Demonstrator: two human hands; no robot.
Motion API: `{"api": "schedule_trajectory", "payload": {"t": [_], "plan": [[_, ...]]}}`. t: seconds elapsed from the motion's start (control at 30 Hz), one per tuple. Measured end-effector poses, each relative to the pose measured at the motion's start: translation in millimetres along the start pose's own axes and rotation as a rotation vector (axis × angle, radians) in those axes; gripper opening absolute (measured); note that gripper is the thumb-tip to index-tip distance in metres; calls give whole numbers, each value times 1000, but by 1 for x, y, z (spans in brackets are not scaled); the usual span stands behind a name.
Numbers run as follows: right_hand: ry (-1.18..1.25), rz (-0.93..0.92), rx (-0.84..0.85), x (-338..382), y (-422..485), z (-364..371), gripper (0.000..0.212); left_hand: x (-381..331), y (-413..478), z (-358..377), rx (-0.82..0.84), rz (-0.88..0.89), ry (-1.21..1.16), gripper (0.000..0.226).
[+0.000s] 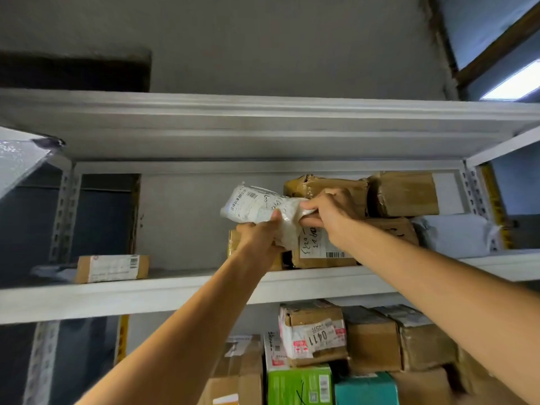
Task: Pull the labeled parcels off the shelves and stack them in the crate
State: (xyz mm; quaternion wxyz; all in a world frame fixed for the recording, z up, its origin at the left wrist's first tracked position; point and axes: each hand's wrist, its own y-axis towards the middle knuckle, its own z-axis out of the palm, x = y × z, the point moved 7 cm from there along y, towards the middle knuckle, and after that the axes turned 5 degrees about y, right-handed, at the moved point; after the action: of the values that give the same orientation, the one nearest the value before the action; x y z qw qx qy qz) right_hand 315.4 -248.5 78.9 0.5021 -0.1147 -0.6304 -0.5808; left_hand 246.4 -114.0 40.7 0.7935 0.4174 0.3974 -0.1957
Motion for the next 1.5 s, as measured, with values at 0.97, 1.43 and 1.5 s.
{"api": "schedule_trajectory", "payload": {"t": [0.97,1.43,1.5], "plan": [[47,-183,486,-14,-55,57,35,-45,-62,-55,-11,192,465,49],[-13,-23,350,-27,-72,72,98,-64,-75,-76,75,172,505,22],[53,4,371,-31,-70,72,89,-71,-77,-75,89,191,510,28]]}}
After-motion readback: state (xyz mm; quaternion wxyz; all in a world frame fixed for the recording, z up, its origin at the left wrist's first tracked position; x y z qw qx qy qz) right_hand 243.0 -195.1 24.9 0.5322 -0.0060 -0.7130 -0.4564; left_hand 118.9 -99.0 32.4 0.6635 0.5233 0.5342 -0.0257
